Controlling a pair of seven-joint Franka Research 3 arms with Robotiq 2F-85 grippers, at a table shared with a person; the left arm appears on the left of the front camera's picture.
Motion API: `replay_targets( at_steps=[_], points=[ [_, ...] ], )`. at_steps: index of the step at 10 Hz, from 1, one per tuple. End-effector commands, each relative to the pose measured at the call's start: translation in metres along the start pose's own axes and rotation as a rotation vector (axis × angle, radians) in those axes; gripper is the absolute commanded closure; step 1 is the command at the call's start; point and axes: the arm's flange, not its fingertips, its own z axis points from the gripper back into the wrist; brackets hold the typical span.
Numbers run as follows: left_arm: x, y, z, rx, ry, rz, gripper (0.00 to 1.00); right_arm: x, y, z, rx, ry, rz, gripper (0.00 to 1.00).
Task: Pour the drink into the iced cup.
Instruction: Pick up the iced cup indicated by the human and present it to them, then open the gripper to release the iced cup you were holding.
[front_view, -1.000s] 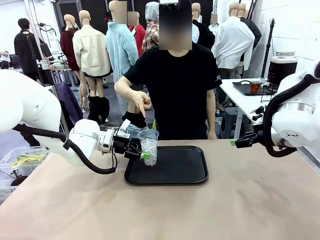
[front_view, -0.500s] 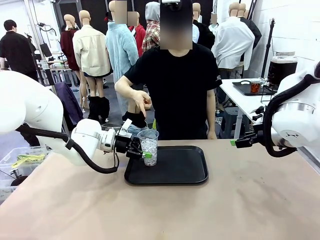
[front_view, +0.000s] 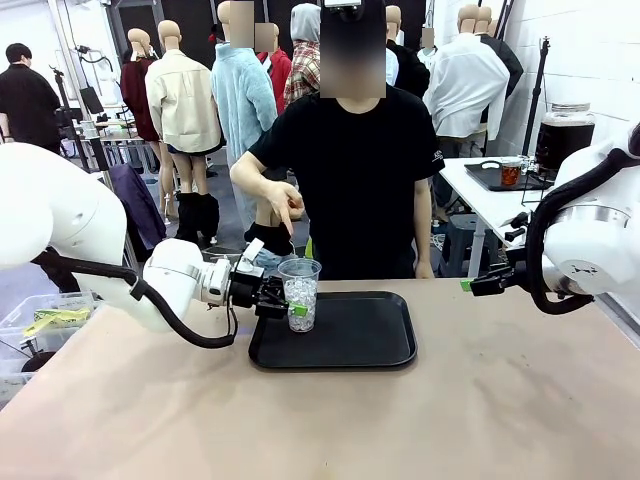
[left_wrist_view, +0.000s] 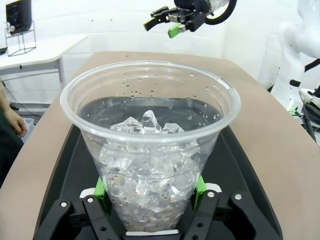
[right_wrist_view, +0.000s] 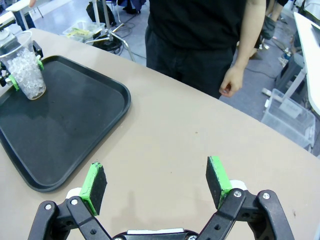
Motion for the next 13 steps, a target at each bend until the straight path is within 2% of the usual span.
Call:
replay_targets(
  at_steps=[1, 5, 6, 7, 13],
  points=[
    [0.002, 0.003, 0.002, -0.024, -0.026, -0.039, 0.27, -0.001, 0.001, 0.002, 0.003, -0.003, 0.007, 0.0],
    [0.005, 0.001, 0.008, -0.021, -0.03, -0.045, 0.27, -0.001, 0.001, 0.002, 0.003, -0.003, 0.007, 0.0],
    [0.004, 0.001, 0.008, -0.013, -0.025, -0.046, 0.33, -0.001, 0.001, 0.002, 0.003, -0.003, 0.007, 0.0],
    [0.006, 0.0, 0.009, -0.013, -0.024, -0.055, 0.52, -0.001, 0.001, 0.002, 0.003, -0.003, 0.007, 0.0],
    [0.01, -0.003, 0.013, -0.013, -0.009, -0.062, 0.52, -0.001, 0.001, 0.002, 0.003, -0.003, 0.007, 0.0]
  ],
)
